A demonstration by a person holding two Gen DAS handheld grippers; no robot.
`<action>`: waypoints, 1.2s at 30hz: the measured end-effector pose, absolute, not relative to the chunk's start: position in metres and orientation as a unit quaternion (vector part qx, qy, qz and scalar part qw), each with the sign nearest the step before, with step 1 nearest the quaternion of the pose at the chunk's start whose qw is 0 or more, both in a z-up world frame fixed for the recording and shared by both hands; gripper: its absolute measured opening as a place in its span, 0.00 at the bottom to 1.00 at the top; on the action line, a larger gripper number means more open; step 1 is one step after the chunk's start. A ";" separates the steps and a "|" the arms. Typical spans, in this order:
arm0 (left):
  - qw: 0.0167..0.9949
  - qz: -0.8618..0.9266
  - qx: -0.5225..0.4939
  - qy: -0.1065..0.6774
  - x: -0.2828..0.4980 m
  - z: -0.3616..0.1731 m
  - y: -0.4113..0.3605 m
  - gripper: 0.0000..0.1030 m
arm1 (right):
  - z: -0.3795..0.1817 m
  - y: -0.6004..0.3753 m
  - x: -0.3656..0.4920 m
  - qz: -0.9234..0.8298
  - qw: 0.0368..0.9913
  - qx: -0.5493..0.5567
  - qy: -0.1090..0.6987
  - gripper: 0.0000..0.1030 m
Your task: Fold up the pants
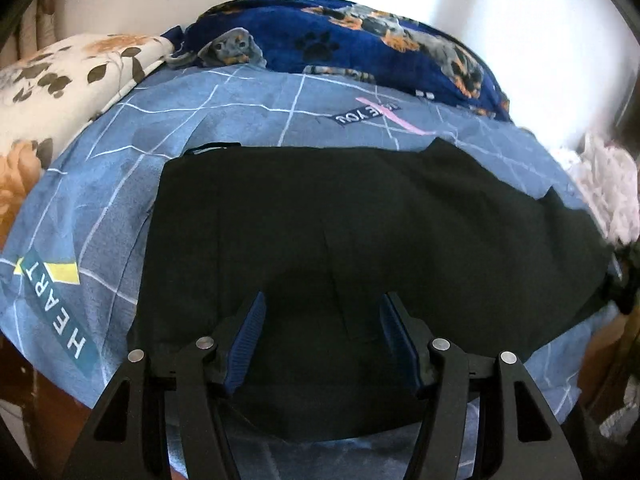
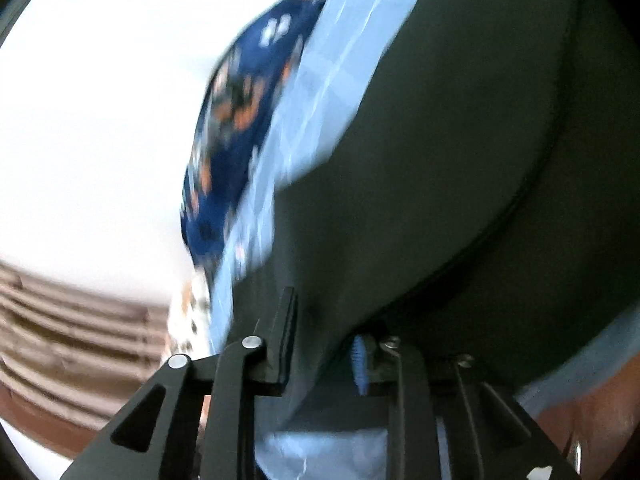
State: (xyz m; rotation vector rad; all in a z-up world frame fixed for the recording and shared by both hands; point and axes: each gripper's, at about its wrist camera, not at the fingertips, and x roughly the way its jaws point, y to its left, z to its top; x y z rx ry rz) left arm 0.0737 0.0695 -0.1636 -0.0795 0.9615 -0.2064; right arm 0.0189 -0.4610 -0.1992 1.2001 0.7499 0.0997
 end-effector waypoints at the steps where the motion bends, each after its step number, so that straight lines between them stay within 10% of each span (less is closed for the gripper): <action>1: 0.882 -0.097 -0.033 0.461 0.073 -0.164 0.067 0.59 | -0.201 -0.476 0.018 0.043 0.755 0.564 0.331 0.24; 11: 0.884 -0.087 -0.007 0.459 0.073 -0.167 0.060 0.61 | -0.222 -0.670 -0.003 -0.090 0.732 0.647 0.195 0.11; 22: 0.883 -0.085 0.011 0.462 0.080 -0.167 0.058 0.68 | -0.158 -0.679 -0.045 -0.098 0.792 0.570 0.194 0.05; 36: 0.883 -0.085 0.022 0.462 0.083 -0.169 0.053 0.75 | -0.238 -0.696 -0.093 -0.114 0.729 0.641 0.212 0.02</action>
